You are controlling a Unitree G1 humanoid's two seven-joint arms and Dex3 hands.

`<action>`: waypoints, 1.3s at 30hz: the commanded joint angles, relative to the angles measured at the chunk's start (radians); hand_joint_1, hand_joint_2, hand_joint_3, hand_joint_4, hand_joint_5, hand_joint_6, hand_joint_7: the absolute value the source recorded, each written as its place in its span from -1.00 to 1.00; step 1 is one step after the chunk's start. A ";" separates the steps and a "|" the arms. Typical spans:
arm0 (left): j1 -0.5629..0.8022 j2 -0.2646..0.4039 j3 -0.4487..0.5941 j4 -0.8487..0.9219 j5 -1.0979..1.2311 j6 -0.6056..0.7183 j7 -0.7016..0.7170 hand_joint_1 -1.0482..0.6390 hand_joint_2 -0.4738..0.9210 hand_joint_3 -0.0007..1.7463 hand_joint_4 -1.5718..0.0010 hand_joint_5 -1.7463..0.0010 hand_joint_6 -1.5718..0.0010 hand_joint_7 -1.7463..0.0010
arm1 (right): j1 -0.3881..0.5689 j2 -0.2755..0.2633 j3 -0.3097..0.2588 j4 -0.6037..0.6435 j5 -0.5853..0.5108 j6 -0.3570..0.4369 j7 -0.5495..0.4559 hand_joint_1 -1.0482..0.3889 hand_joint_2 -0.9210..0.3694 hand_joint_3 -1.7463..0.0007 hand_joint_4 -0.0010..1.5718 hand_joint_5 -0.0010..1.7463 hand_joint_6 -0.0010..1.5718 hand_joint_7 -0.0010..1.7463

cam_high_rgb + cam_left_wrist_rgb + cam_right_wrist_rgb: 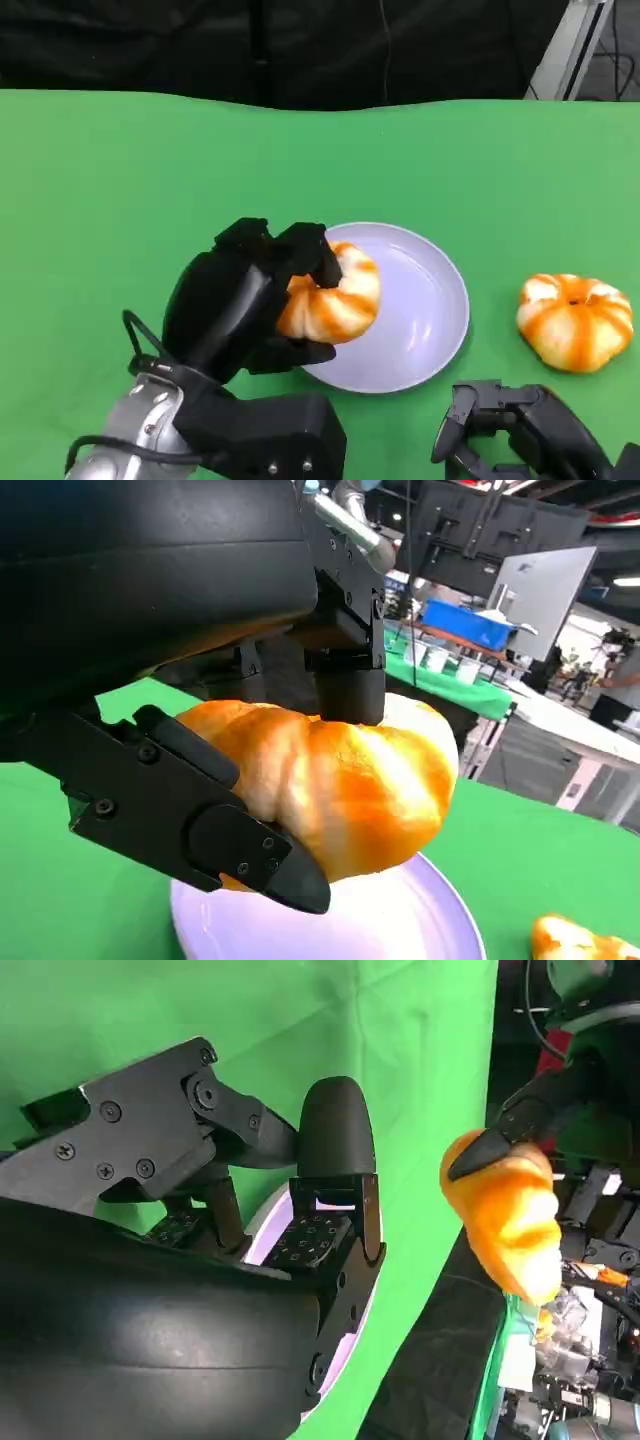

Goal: Grasp the bread from the table and place it into the plate.

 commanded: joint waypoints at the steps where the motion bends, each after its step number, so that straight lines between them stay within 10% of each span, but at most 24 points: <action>1: -0.029 -0.007 -0.008 0.048 -0.010 -0.025 0.014 0.19 0.79 -1.00 0.21 -1.00 0.35 -1.00 | 0.011 -0.005 0.001 -0.012 -0.009 -0.007 -0.016 0.29 -0.51 -0.13 0.10 0.61 0.13 0.30; 39: -0.400 -0.071 -0.095 0.652 -0.083 -0.232 -0.011 0.09 0.89 -0.99 0.35 -0.86 0.23 -0.50 | 0.034 -0.005 0.026 -0.043 -0.046 0.004 -0.066 0.27 -0.54 -0.08 0.09 0.63 0.15 0.24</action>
